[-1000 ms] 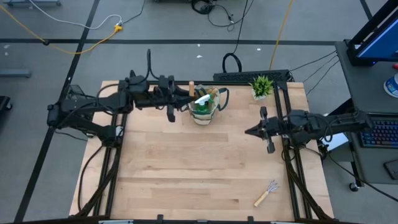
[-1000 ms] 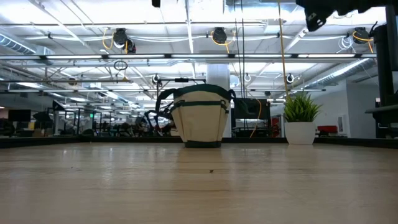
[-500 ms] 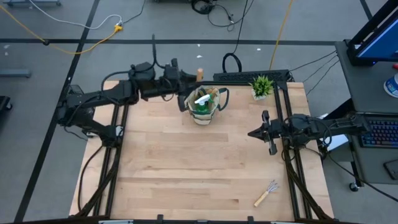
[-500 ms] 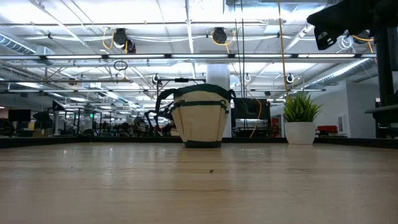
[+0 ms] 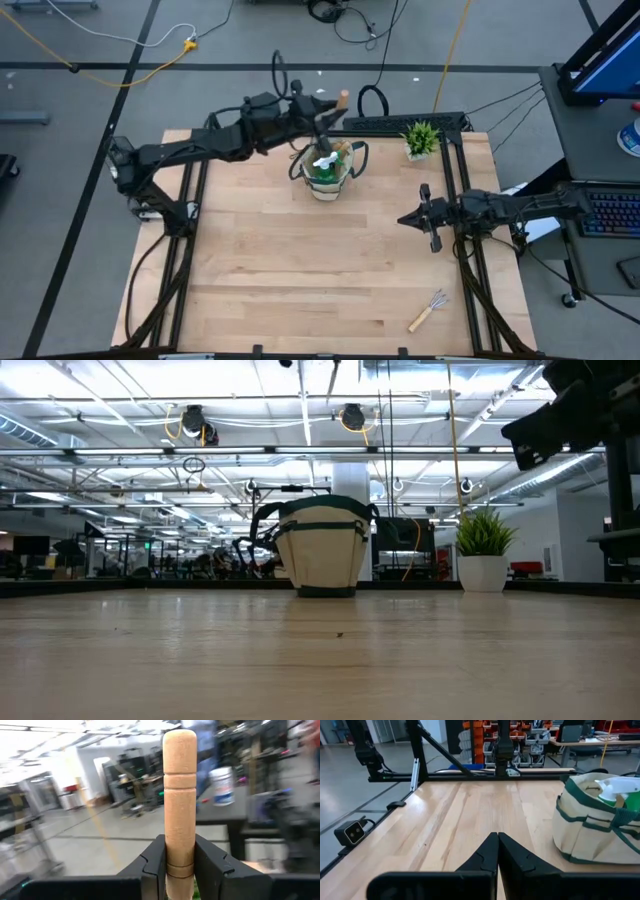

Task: Pick & Place Garden tools in Gardening bag
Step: Put the brown trowel into the gardening bag

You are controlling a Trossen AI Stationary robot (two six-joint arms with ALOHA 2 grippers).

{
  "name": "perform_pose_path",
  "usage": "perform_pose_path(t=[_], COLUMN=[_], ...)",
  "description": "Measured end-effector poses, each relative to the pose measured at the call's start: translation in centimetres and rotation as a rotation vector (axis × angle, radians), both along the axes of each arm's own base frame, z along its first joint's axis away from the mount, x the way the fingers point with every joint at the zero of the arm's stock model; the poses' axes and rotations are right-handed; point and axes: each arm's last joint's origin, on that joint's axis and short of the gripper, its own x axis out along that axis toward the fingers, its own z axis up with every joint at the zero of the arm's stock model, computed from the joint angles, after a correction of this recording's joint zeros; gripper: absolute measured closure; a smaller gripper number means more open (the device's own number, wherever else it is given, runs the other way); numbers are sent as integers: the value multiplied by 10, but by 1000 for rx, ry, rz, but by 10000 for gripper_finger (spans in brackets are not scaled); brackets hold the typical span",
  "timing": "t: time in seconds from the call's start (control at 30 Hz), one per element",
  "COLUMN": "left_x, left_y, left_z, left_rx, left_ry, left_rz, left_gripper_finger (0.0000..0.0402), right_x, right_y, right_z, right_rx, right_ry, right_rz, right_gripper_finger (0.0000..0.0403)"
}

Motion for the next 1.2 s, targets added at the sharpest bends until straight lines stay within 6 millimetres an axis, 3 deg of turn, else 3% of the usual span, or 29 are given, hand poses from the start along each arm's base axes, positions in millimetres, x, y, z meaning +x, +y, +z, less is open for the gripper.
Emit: perform_pose_path(t=[0.33, 0.63, 0.87, 1.2], left_x=[21, 24, 27, 47], left_y=[13, 21, 22, 28], left_z=[-23, -29, -35, -67], left_rx=[27, -58, -160, -238], left_ry=[42, -33, -89, -68], left_rz=[276, 513, 547, 572], left_gripper_finger=[328, 328, 328, 328], right_x=[0, 0, 0, 0], right_y=[0, 0, 0, 0], right_z=[-8, -8, -8, -8], right_rx=[-5, -5, -3, -2], right_ry=[20, 20, 20, 20], right_rz=[0, 0, -1, -1], right_gripper_finger=[403, 403, 403, 403])
